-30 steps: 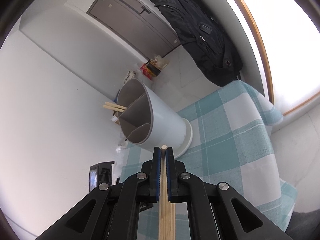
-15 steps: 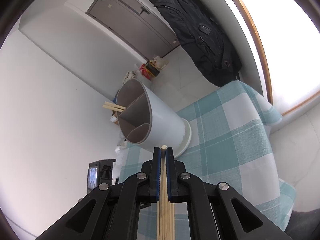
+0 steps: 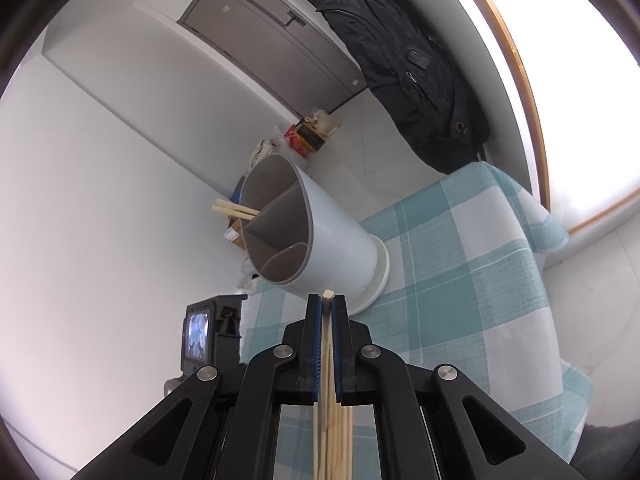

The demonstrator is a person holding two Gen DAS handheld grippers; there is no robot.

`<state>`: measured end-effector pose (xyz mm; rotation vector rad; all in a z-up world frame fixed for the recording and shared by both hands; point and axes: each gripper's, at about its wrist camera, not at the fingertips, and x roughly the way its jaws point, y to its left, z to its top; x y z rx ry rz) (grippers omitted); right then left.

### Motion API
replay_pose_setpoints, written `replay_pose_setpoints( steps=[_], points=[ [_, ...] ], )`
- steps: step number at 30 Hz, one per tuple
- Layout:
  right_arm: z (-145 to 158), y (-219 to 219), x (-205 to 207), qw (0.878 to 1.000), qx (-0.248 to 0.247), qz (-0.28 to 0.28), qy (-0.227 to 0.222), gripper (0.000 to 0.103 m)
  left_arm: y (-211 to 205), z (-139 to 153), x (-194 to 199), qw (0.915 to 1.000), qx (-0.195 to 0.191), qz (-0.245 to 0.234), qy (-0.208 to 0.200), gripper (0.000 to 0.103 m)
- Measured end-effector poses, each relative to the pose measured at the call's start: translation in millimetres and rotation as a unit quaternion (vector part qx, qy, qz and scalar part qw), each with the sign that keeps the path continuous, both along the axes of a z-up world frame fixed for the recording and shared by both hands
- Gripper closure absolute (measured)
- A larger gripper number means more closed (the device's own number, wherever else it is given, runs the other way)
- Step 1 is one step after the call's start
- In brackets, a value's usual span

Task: Organize utensils
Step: 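Close the left gripper on a chopstick while the right gripper lifts its chopsticks, then carry the left gripper's chopstick toward the holder while the right gripper carries its chopsticks there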

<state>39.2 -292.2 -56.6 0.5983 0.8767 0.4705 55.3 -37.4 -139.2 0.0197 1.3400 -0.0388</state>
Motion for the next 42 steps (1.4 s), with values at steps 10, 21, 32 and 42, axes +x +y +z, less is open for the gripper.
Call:
replay_pose_setpoints(
  steps=[10,21,32,42],
  points=[
    [3.2,0.4,0.2,1.0,-0.003,0.001,-0.004,0.099,25.2,5.2,3.6,0.9973,-0.055,0.031,-0.038,0.101],
    [17.9,28.9,-12.0,0.997,-0.042,0.03,-0.055,0.099,36.9,83.5,-31.4,0.9679,-0.109,0.035,-0.224,0.101],
    [40.6,61.6,-24.5,0.991,-0.065,0.045,-0.108,0.099,41.5,107.0,-47.4,0.9574,-0.112,-0.007,-0.266,0.101],
    [71.7,72.0,-23.0,0.987,-0.076,0.047,-0.137,0.099,44.7,140.3,-50.5,0.9494,-0.127,-0.014,-0.287,0.101]
  ],
)
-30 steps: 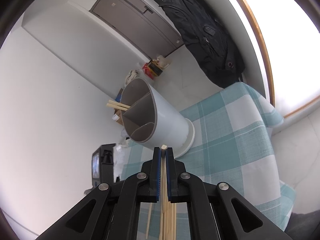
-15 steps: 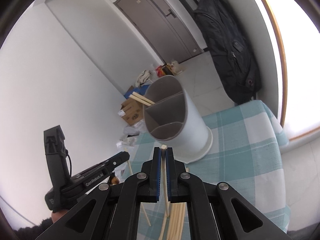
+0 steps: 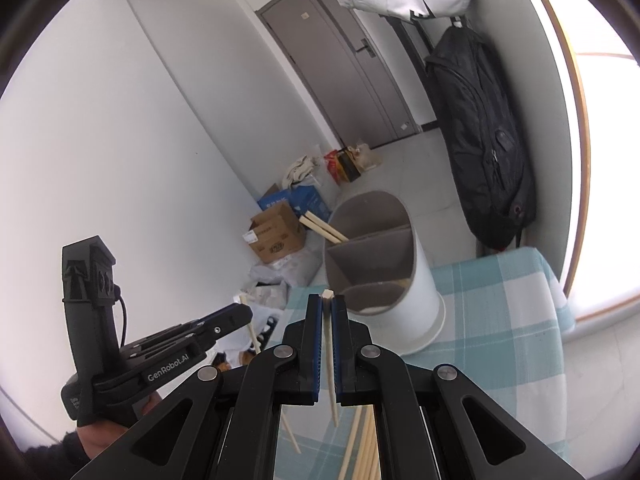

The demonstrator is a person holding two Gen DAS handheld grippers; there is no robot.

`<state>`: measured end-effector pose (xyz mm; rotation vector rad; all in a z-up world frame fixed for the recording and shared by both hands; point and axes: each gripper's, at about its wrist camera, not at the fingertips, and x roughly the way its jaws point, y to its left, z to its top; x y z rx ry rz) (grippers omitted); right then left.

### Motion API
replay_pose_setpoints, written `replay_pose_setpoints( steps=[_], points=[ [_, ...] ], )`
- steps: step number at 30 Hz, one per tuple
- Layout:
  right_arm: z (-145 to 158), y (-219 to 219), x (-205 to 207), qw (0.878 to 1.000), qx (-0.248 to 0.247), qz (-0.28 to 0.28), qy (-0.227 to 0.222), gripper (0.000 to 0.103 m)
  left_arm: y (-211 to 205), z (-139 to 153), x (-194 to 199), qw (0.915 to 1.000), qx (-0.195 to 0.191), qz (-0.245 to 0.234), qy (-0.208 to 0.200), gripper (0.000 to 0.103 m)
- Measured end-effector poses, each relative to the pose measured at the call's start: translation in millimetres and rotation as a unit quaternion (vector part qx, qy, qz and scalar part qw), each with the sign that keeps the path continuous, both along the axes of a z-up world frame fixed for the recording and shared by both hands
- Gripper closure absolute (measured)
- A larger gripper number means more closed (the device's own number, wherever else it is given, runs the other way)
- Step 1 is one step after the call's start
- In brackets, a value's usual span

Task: Organize utensils
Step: 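Carry the left gripper's chopstick toward the holder while the right gripper carries its chopsticks there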

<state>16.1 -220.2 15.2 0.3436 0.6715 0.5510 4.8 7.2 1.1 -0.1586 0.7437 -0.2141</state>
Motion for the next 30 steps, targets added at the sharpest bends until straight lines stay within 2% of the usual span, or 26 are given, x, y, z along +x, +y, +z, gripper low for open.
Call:
replay_pose_setpoints(
  steps=[7,19,25,30],
  points=[
    [32.3,0.2,16.4,1.0,-0.008,0.003,-0.003,0.099,0.7,34.2,14.3,0.9993,-0.026,0.006,-0.027,0.101],
    [97.9,-5.5,68.7,1.0,-0.013,0.012,-0.018,0.099,-6.9,101.3,69.4,0.9965,-0.052,-0.003,-0.065,0.101],
    [117.7,-2.5,101.1,0.999,-0.025,0.007,-0.025,0.099,-1.1,113.8,99.5,0.9947,-0.064,0.016,-0.08,0.101],
    [127.3,4.9,129.0,0.998,-0.052,0.004,-0.038,0.099,7.2,107.8,123.4,0.9915,-0.087,0.051,-0.082,0.101]
  ],
)
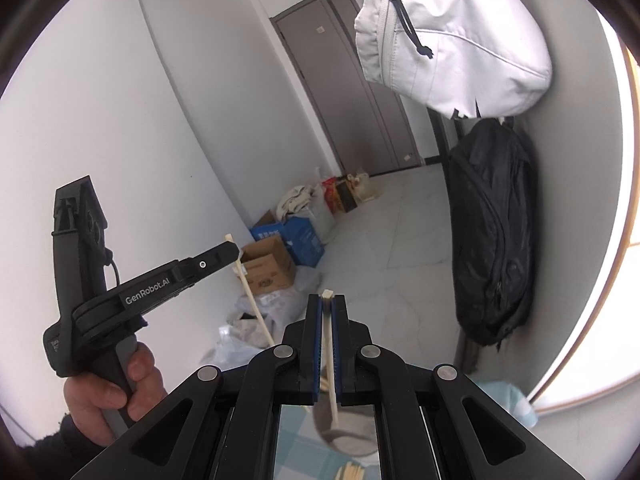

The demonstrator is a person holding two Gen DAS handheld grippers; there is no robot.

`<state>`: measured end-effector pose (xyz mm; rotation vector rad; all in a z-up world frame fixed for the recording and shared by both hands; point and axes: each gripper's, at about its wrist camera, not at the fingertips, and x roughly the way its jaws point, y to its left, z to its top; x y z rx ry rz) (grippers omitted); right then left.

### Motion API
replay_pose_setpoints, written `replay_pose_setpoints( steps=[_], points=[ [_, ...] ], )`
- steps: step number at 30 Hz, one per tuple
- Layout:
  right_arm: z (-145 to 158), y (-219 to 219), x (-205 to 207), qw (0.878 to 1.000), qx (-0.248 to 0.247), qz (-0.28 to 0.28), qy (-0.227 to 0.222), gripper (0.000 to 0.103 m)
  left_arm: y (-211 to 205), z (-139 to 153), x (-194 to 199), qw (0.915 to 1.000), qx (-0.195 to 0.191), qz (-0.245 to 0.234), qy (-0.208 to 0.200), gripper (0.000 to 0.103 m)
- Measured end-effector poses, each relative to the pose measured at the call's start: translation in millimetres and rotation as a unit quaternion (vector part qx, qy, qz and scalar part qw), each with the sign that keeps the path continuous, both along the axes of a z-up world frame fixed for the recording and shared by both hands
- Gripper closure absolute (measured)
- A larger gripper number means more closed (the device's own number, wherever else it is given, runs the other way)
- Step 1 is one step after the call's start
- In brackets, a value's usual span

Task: Organize utensils
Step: 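Carry the left gripper's chopstick toward the holder while the right gripper carries its chopsticks there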

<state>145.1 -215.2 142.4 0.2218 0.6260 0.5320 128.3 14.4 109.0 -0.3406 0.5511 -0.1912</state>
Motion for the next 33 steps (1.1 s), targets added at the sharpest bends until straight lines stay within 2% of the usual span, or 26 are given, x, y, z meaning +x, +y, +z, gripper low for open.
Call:
replay_pose_setpoints(
  steps=[6,10,14,27,31,33],
  points=[
    [-0.1,14.5,27.6,0.999,-0.039,0.004,-0.019,0.099,16.8,-26.7,17.0,0.9983,-0.044,0.039,-0.001,0.101],
    [-8.7,25.2,36.5,0.998,-0.052,0.012,-0.02,0.099,16.9,-35.8,21.4,0.9983,-0.043,0.038,-0.008,0.101],
    [-21.5,34.3,42.2,0.998,-0.062,0.019,-0.013,0.099,10.1,-42.2,23.3,0.9989,-0.021,0.04,-0.014,0.101],
    [-59.0,47.0,50.7,0.995,-0.087,0.042,0.022,0.099,-0.4,-66.7,18.0,0.9999,-0.013,-0.002,0.004,0.101],
    [-68.9,51.8,53.0,0.995,-0.079,0.054,0.041,0.099,-0.7,-73.1,16.9,0.9994,-0.012,-0.027,0.019,0.101],
    [-75.6,52.6,54.8,0.994,-0.069,0.06,0.056,0.099,3.0,-77.1,18.4,0.9976,-0.026,-0.053,0.038,0.101]
  ],
)
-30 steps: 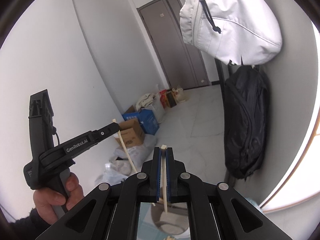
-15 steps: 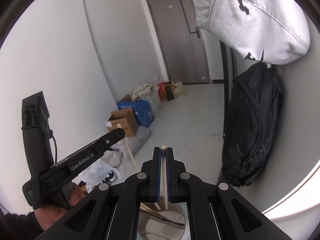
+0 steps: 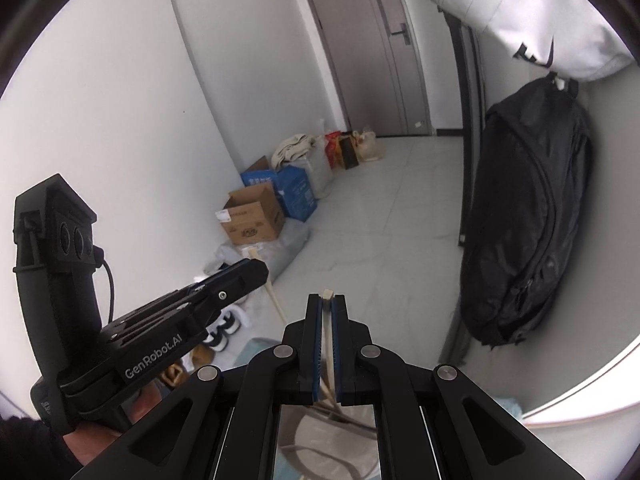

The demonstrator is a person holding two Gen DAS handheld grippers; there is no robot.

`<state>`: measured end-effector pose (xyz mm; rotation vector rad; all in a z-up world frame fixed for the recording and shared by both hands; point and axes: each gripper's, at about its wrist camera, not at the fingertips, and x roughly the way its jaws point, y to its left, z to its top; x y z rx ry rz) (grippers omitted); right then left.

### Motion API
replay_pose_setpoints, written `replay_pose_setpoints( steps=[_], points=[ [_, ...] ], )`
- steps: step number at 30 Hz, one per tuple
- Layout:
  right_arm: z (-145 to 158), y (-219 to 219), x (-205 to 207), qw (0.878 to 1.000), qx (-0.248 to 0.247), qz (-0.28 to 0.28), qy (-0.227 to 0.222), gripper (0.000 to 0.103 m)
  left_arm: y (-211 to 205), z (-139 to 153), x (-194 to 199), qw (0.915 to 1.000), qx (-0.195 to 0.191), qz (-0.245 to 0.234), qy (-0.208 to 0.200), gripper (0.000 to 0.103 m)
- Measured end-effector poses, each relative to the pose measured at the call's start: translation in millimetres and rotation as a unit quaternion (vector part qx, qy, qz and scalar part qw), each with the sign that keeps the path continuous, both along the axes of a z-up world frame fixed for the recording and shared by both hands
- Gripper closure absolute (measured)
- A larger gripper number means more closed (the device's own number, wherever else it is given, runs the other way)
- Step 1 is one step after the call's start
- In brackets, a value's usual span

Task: Organize utensils
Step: 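Open the left gripper over the holder while the right gripper releases its chopsticks inside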

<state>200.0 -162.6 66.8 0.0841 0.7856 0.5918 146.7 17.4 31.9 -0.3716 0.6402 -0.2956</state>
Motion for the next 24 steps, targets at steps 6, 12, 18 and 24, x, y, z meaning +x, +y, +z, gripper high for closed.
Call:
replay_pose_setpoints(
  steps=[6,12,18,24],
  points=[
    [-18.2,-7.2,1.6,0.997,0.048,0.003,0.052,0.096,10.9,-6.2,3.0,0.9976,-0.02,-0.029,0.06,0.098],
    [-13.5,-24.3,-12.6,0.995,0.079,-0.009,0.053,0.077,25.7,6.1,-12.5,0.998,-0.029,-0.017,0.054,0.051],
    [-0.6,-31.6,-34.9,0.995,0.09,-0.019,0.035,0.06,31.1,18.2,-26.8,0.9991,-0.021,0.0,0.036,0.051],
    [5.8,-33.6,-59.8,0.994,0.099,-0.029,0.024,0.045,31.0,26.5,-48.9,0.9994,0.002,0.022,0.025,0.047]
  ],
)
